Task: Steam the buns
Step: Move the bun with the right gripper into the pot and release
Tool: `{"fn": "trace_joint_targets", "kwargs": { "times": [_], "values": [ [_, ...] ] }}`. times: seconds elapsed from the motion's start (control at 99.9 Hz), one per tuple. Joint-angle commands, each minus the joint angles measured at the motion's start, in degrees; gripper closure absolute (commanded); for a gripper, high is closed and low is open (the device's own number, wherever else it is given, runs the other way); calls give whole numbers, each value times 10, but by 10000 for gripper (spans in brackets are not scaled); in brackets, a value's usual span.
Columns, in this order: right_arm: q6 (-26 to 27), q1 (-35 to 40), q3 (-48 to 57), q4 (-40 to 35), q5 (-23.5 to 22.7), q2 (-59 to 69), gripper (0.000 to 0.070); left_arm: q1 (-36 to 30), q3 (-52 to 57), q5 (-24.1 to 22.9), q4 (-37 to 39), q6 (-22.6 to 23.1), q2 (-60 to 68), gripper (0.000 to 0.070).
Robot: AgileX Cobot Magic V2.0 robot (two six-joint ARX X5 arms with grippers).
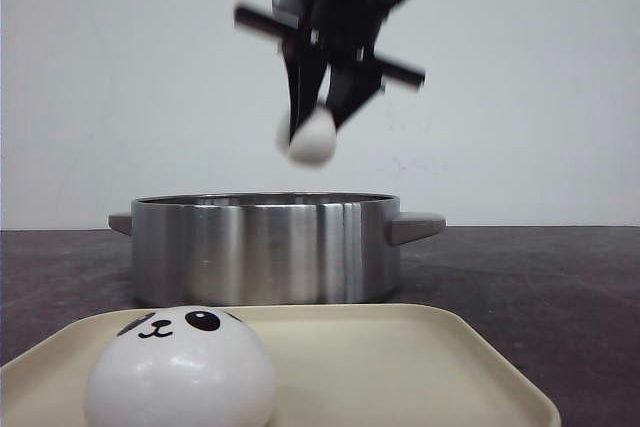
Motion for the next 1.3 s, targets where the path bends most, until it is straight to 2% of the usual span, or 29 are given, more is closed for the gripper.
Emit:
{"fn": "trace_joint_targets", "kwargs": {
  "times": [0.0, 0.18, 0.29, 0.41, 0.461, 0.591, 0.671, 0.941, 1.031, 1.191, 1.251, 1.291],
  "values": [
    [-4, 5, 10, 1, -4, 31, 689, -4, 12, -2, -16, 7, 7, 24],
    [0, 5, 10, -6, 2, 84, 690, -4, 12, -2, -16, 7, 7, 24],
    [10, 5, 10, -16, 34, 102, 690, -4, 11, -2, -16, 7, 7, 24],
    [10, 5, 10, -23, 32, 112, 682, -4, 8, -2, -16, 7, 7, 24],
    [10, 4, 10, -26, 31, 113, 610, -4, 7, -2, -16, 7, 7, 24],
    [10, 4, 10, -28, 27, 113, 275, -4, 4, -2, -16, 9, 7, 24],
    [10, 4, 10, -30, 27, 113, 193, -4, 2, -2, -16, 9, 7, 24],
    [10, 1, 19, -35, 28, 113, 179, -4, -16, -2, -16, 9, 7, 24],
    [10, -2, 38, -44, 28, 113, 135, -4, -29, -2, -16, 8, 7, 24],
    [7, -6, 88, -53, 29, 111, 133, -4, -55, -1, -16, 4, 7, 24],
    [-3, -8, 117, -63, 30, 105, 141, -4, -71, 0, -16, -3, 7, 24],
    [-17, -8, 139, -70, 30, 99, 204, -4, -85, 1, -16, -14, 7, 24]
  ]
}}
